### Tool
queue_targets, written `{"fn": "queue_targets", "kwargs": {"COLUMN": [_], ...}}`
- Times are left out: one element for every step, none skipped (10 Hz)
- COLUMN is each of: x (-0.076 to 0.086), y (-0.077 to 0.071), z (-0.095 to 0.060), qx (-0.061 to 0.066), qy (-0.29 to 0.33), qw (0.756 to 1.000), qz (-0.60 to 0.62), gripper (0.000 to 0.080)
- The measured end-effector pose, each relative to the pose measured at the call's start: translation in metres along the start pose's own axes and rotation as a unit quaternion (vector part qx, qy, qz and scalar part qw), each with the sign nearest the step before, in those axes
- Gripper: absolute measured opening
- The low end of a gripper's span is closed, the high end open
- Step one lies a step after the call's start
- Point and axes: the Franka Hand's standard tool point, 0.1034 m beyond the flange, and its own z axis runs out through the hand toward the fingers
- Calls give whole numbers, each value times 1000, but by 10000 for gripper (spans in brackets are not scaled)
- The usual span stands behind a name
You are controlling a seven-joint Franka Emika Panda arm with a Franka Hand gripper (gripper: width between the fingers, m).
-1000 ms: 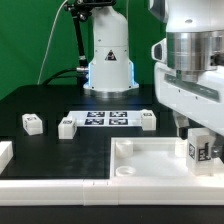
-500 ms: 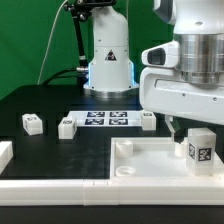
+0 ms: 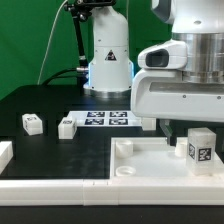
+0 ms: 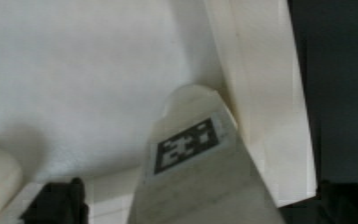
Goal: Assemble one leg
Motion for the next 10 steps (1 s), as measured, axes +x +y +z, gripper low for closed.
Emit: {"fn": "queue_targets", "kwargs": {"x": [0,1,1,1,1,1,1,1,1,1], "y": [1,2,3,3,3,3,3,3,3,2], "z": [0,0,0,0,0,0,0,0,0,0], "qx": [-3,-3,-3,-3,-3,-3,-3,-3,-3,-2], "qy": [1,1,1,1,1,1,1,1,1,1], "qw": [999,997,996,996,996,997,998,998,998,1000], "qz": [-32,-74,-86,-84,-84,-82,-69,-69,-63,-10], "gripper": [649,649,649,618,618,440,440,289,290,290]}}
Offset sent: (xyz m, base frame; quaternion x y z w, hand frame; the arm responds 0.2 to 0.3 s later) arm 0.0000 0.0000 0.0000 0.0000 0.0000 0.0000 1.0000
